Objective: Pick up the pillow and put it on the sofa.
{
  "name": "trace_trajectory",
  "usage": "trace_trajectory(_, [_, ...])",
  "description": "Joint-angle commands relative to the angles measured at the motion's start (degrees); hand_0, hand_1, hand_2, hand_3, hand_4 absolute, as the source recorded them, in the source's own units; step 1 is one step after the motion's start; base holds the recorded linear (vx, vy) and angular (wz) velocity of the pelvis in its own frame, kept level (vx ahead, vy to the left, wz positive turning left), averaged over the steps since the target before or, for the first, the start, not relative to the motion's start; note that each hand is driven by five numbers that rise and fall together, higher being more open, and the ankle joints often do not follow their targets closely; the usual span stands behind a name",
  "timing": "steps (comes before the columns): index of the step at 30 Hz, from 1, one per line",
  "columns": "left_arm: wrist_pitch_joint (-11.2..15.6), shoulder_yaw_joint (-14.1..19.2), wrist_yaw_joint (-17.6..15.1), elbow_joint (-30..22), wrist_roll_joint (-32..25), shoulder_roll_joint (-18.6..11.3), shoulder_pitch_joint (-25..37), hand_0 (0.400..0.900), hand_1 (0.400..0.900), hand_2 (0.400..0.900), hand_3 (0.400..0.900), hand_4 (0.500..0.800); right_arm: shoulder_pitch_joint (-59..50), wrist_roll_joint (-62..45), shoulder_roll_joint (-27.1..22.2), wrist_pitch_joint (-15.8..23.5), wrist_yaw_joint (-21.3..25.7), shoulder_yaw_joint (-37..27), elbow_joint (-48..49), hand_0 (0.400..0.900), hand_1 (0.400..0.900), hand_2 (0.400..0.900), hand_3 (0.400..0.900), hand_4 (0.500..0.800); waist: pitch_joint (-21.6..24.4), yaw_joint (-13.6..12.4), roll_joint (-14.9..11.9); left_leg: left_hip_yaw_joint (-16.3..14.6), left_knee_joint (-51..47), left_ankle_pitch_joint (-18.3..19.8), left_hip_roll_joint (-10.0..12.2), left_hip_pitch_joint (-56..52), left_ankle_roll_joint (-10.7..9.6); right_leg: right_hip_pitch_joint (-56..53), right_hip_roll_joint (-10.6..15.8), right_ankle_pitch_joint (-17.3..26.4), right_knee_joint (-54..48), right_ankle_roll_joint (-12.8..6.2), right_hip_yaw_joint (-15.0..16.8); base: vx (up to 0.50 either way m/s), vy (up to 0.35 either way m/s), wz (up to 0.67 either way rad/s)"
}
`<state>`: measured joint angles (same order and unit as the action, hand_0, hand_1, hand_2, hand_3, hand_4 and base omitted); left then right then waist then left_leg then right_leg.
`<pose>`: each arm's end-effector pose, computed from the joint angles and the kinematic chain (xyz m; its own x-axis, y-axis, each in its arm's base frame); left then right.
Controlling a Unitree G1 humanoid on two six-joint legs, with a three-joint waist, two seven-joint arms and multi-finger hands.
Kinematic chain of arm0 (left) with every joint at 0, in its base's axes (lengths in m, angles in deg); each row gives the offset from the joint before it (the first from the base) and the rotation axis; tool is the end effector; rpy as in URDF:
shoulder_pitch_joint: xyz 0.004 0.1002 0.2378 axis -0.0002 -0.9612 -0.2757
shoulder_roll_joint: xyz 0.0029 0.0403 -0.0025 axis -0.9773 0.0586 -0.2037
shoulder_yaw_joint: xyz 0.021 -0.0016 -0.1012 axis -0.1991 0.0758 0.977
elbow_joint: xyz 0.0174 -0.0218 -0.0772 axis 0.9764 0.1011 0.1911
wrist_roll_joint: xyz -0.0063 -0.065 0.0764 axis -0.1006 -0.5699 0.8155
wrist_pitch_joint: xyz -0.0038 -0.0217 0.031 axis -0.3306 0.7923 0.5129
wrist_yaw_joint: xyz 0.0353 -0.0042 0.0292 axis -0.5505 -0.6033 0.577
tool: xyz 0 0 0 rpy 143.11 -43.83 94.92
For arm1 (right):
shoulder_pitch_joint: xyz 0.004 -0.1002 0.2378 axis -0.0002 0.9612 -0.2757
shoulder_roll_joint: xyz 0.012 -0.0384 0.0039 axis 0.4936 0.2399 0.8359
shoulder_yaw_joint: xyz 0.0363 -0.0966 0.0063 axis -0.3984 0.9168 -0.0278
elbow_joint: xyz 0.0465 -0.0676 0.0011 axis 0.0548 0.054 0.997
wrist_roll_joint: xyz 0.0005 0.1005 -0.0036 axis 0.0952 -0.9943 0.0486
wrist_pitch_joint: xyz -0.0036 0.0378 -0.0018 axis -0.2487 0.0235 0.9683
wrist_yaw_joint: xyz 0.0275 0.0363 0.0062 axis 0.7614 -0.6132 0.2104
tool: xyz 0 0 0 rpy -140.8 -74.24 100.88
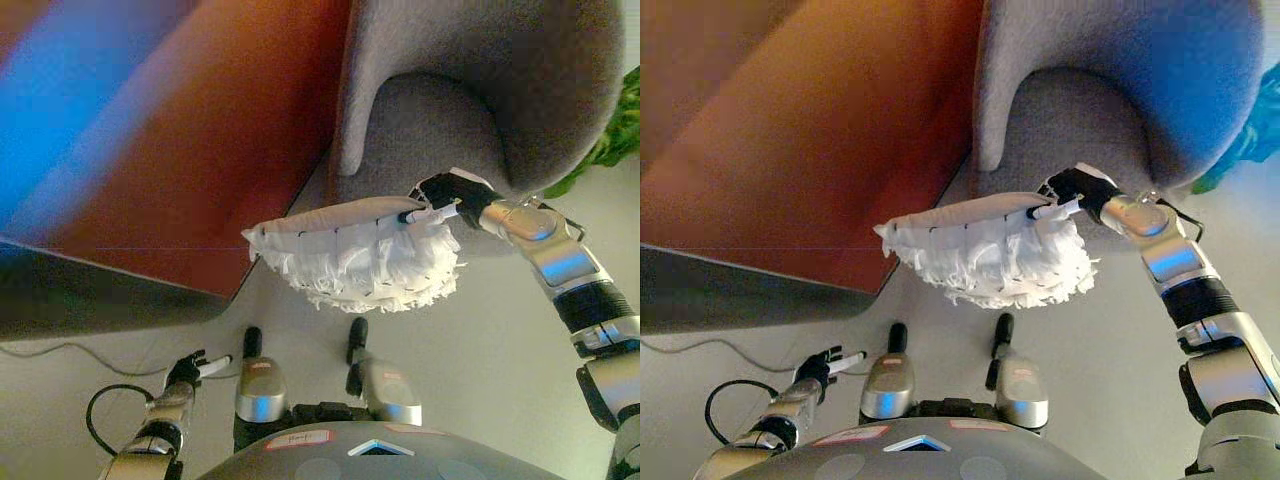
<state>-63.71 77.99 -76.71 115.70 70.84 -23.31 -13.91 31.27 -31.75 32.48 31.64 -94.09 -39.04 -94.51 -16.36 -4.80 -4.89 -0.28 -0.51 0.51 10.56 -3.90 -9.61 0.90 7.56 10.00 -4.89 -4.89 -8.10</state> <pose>0.0752 0.2623 -0.1017 0.3284 0.3777 -0.8657 -0.1563 0.9257 0.3446 0.2835 -0.2636 0.1146 0.8647 0.2584 -0.4308 -0.4640 0.7394 -0.4879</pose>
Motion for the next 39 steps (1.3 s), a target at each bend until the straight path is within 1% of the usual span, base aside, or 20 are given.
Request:
trace_trajectory(1, [0.96,-3.69,-1.37,5.02,3.77,-3.33,-4.16,0.900,0.900,0.900,0.900,0.800,-10.24,-13.05,-8.99,4.94,2.39,-11.43,1.63,0.400,0.400,0.400,0.400,0.500,8.51,-0.89,-0.18,0.20,-1.60,-0.74,0.46,0.30,3.26,-4.11,4.86,-6.57,4.13,-5.39,0.10,0.08,0.020,0.03])
trace_trajectory(4, [1.35,-3.96,-0.98,6.32,3.62,-3.55,-4.70,0.900,0.900,0.900,0.900,0.800,-15.05,-18.65,-12.64,5.49,3.35,-11.09,-2.35,0.400,0.400,0.400,0.400,0.500,9.38,-1.29,-0.63,0.17,-2.41,-0.89,0.46,-0.56,3.05,-5.10,4.46,-6.77,3.65,-5.14,-0.29,0.08,0.018,0.05])
trace_trajectory(6, [1.74,-3.74,-0.84,7.29,3.31,-3.61,-5.01,0.900,0.900,0.900,0.900,0.800,-18.62,-22.73,-14.59,4.73,4.44,-10.78,-5.45,0.400,0.400,0.400,0.400,0.500,9.89,-1.63,-0.94,0.16,-2.67,-0.95,0.57,-1.04,2.91,-5.74,4.29,-6.89,3.45,-4.96,-0.60,0.09,0.012,0.05])
trace_trajectory(8, [2.00,-3.80,-0.64,8.12,3.58,-3.85,-5.22,0.900,0.900,0.900,0.900,0.800,-22.58,-24.86,-16.17,5.04,5.54,-9.81,-10.46,0.400,0.400,0.400,0.400,0.500,10.49,-2.19,-1.26,0.28,-2.74,-0.86,0.58,-1.53,2.83,-6.59,4.11,-7.10,3.26,-4.81,-0.95,0.11,0.001,0.06])
trace_trajectory(11, [2.04,-3.94,-0.46,8.68,3.78,-3.95,-5.54,0.900,0.900,0.900,0.900,0.800,-26.84,-27.02,-17.67,3.95,7.11,-7.68,-15.15,0.400,0.400,0.400,0.400,0.500,10.91,-2.65,-1.36,0.47,-2.76,-0.78,0.64,-1.99,2.73,-7.34,3.91,-7.33,3.16,-4.61,-1.27,0.12,-0.014,0.07])
trace_trajectory(12, [2.08,-4.12,-0.23,8.95,3.76,-4.29,-5.76,0.900,0.900,0.900,0.900,0.800,-28.86,-27.82,-18.36,2.83,7.67,-6.55,-17.91,0.400,0.400,0.400,0.400,0.500,11.26,-3.09,-1.52,0.70,-2.79,-0.80,0.66,-2.07,2.61,-7.65,3.78,-7.43,3.01,-4.51,-1.41,0.10,-0.020,0.07])
trace_trajectory(13, [2.14,-4.17,-0.23,9.01,3.69,-4.24,-5.84,0.900,0.900,0.900,0.900,0.800,-29.72,-27.56,-18.52,2.82,7.47,-5.88,-19.05,0.400,0.400,0.400,0.400,0.500,11.28,-3.16,-1.43,0.78,-2.83,-0.85,0.68,-2.12,2.57,-7.78,3.73,-7.45,2.96,-4.47,-1.50,0.13,-0.033,0.09])
trace_trajectory(14, [2.25,-4.36,-0.05,9.24,3.72,-4.43,-6.04,0.900,0.900,0.900,0.900,0.800,-31.13,-27.22,-19.01,1.66,7.10,-5.00,-21.18,0.400,0.400,0.400,0.400,0.500,11.43,-3.57,-1.43,1.06,-2.93,-0.96,0.64,-2.13,2.52,-8.09,3.62,-7.52,2.78,-4.37,-1.68,0.10,-0.032,0.08])
trace_trajectory(17, [2.40,-4.76,0.02,9.70,4.30,-4.76,-6.37,0.900,0.900,0.900,0.900,0.800,-34.04,-26.16,-18.88,0.31,5.65,-2.97,-26.92,0.400,0.400,0.400,0.400,0.500,11.45,-4.40,-1.10,1.67,-2.91,-1.27,0.72,-2.02,2.36,-8.34,3.47,-7.91,3.00,-4.05,-2.21,0.13,-0.066,0.10])
trace_trajectory(21, [2.04,-5.66,0.38,9.47,5.27,-5.72,-6.30,0.900,0.900,0.900,0.900,0.800,-37.28,-20.41,-18.37,-1.69,3.45,-0.66,-33.79,0.400,0.400,0.400,0.400,0.500,10.82,-5.67,-0.18,3.05,-2.32,-1.66,0.87,-0.99,1.97,-8.24,3.24,-8.98,3.84,-3.52,-2.69,0.10,-0.098,0.15])
trace_trajectory(24, [1.97,-6.84,0.92,8.84,4.64,-6.58,-5.51,0.900,0.900,0.900,0.900,0.800,-40.03,-19.27,-17.49,-3.13,3.80,1.76,-37.62,0.400,0.400,0.400,0.400,0.500,9.59,-6.78,0.94,4.48,-1.73,-2.41,1.14,1.51,1.54,-6.74,3.21,-9.39,4.50,-3.15,-2.98,-0.04,-0.107,0.16])
trace_trajectory(26, [2.52,-7.72,1.39,8.38,3.28,-6.95,-4.27,0.900,0.900,0.900,0.900,0.800,-42.51,-19.23,-16.70,-3.06,5.10,3.42,-39.80,0.400,0.400,0.400,0.400,0.500,8.19,-7.22,1.99,5.39,-1.41,-3.02,1.27,4.23,1.22,-4.54,3.31,-9.42,4.88,-3.02,-3.09,-0.20,-0.119,0.10])
trace_trajectory(30, [3.94,-9.29,2.18,6.77,0.37,-7.06,-2.38,0.900,0.900,0.900,0.900,0.800,-46.70,-19.00,-16.02,-2.15,6.84,5.53,-42.39,0.400,0.400,0.400,0.400,0.500,4.33,-7.55,5.60,7.01,-1.63,-4.53,1.31,9.05,0.91,0.34,3.76,-9.32,5.82,-2.82,-3.19,-0.27,-0.065,0.04])
trace_trajectory(32, [4.05,-9.70,2.06,6.06,-0.61,-6.76,-2.12,0.900,0.900,0.900,0.900,0.800,-46.99,-19.31,-15.87,-1.03,6.95,5.33,-42.98,0.400,0.400,0.400,0.400,0.500,3.07,-7.48,7.23,7.73,-1.59,-5.00,1.26,10.43,0.87,2.12,3.93,-9.52,6.68,-2.62,-3.28,-0.15,-0.043,0.01])
trace_trajectory(35, [4.46,-10.15,2.35,5.04,-2.33,-6.80,-2.09,0.900,0.900,0.900,0.900,0.800,-48.05,-18.03,-15.66,0.32,6.48,5.42,-44.01,0.400,0.400,0.400,0.400,0.500,1.27,-7.07,9.48,7.98,-1.64,-5.58,1.16,12.06,0.80,4.68,4.34,-10.01,8.25,-2.24,-2.99,-0.14,-0.005,0.00])
trace_trajectory(39, [4.74,-9.85,3.08,4.40,-3.76,-7.13,-2.22,0.900,0.900,0.900,0.900,0.800,-48.84,-17.39,-15.40,0.72,7.13,5.81,-44.87,0.400,0.400,0.400,0.400,0.500,0.13,-6.34,11.20,7.42,-1.68,-6.10,1.32,13.09,0.69,7.19,4.69,-10.69,10.38,-1.79,-2.50,-0.09,0.016,-0.04])
